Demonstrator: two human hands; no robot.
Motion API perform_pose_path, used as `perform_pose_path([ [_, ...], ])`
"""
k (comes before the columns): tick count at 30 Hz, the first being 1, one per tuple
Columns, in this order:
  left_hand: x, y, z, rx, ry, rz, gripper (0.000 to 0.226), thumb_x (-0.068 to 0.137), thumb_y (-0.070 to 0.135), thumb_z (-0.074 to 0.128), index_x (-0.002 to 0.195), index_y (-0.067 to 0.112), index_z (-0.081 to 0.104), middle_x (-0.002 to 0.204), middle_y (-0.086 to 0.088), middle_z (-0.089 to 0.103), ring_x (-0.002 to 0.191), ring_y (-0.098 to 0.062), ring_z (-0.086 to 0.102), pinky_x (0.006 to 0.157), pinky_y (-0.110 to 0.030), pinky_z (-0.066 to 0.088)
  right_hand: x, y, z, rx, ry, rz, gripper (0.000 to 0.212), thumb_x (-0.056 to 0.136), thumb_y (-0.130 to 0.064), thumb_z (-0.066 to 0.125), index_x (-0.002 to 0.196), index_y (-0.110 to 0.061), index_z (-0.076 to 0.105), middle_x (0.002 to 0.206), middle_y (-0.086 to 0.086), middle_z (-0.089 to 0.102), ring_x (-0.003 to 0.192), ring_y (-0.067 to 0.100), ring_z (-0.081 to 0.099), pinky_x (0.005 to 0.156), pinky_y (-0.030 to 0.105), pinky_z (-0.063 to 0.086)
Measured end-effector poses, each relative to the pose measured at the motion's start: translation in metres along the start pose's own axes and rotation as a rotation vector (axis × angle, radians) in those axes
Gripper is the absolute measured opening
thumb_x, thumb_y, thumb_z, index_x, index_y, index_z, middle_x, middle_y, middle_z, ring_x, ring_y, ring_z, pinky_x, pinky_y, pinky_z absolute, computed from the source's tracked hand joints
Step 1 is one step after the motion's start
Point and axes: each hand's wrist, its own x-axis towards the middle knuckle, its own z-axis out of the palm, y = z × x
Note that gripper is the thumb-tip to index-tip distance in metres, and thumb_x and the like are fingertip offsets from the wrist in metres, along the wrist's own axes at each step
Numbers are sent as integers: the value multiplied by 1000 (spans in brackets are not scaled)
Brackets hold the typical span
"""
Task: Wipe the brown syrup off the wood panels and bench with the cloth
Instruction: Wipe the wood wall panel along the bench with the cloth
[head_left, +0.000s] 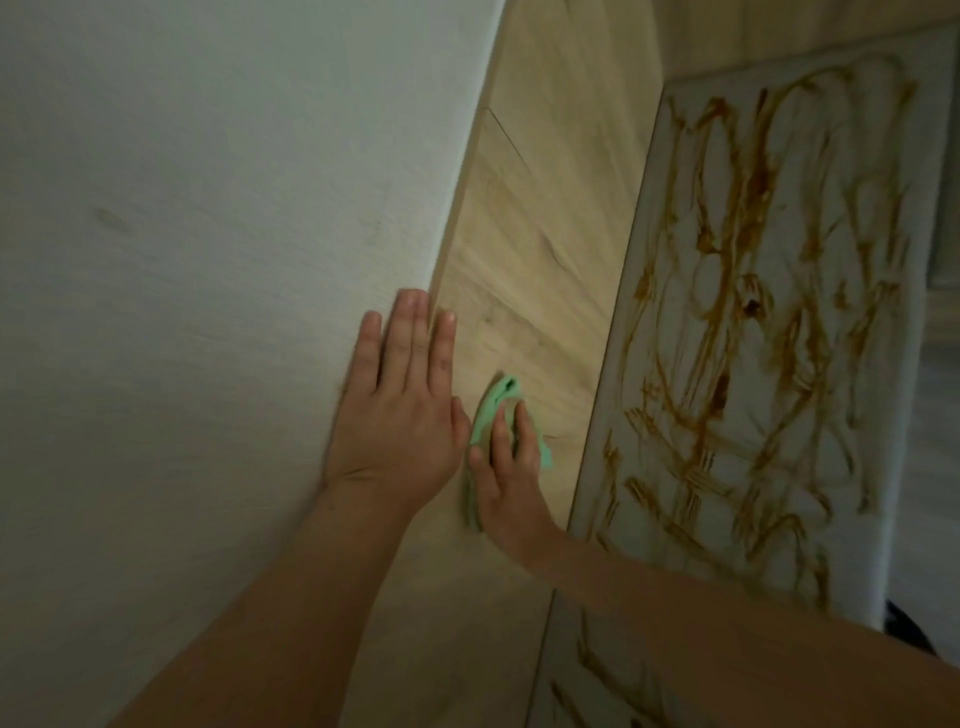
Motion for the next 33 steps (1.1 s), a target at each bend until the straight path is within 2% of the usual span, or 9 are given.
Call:
perform_pose_path([
  [3,0,0,0,-46,13,11,77,102,43,21,162,1,-1,167,-31,-5,157,-41,-10,126,-58,-7,48,-28,-32,47,53,-171,57,102,-71,17,155,-59,-4,171,0,-9,159,21,-8,129,50,6],
  [7,-2,-5,3,-93,42,79,60,93,42,41,139,5,45,165,-36,9,157,-44,0,125,-61,-1,172,-84,-96,-18,218,-236,56,109,-51,22,163,-39,15,173,8,6,159,24,3,129,49,4],
  [12,-3,-3,1,-22,-15,69,55,96,50,30,134,11,37,164,-37,-6,156,-46,-13,123,-61,-8,164,-91,-80,114,244,-206,56,107,-56,15,162,-44,14,174,0,4,159,15,-1,129,44,0],
  [14,-2,-4,1,-40,-13,56,57,97,51,27,137,11,34,164,-37,-8,155,-46,-15,123,-61,-9,117,-63,-62,50,127,-315,53,108,-54,22,160,-43,20,174,3,1,160,19,-4,129,41,1],
  [17,-3,-4,1,-41,-29,58,61,98,51,24,141,10,37,164,-38,-8,155,-47,-14,123,-62,-8,85,-12,-65,-213,-7,-594,52,110,-46,37,156,-24,44,171,18,9,160,36,4,130,47,8],
  [21,-3,-4,0,-32,-18,67,62,95,51,34,139,7,38,164,-39,5,156,-47,-6,124,-62,-3,122,-21,-90,-367,49,-828,47,108,-38,48,149,-17,54,163,30,25,154,46,20,128,49,18],
  [23,-3,-3,0,-15,-16,62,61,93,51,35,138,9,38,164,-37,7,157,-45,-5,124,-62,-4,148,-49,-98,-240,109,-701,53,108,-41,46,157,-22,42,168,22,19,156,38,14,128,51,16],
  [27,-2,-2,1,-12,-25,58,69,94,49,36,150,10,38,166,-35,3,157,-44,-4,124,-61,-4,165,-67,-80,172,237,-82,61,108,-55,30,164,-39,15,174,-3,3,159,17,-1,130,50,5],
  [33,-1,1,3,65,-18,36,80,97,48,27,165,10,10,166,-34,-7,156,-44,-11,124,-62,-4,42,17,0,367,173,431,66,106,-63,25,164,-39,6,174,-5,-4,160,19,-3,127,43,-1],
])
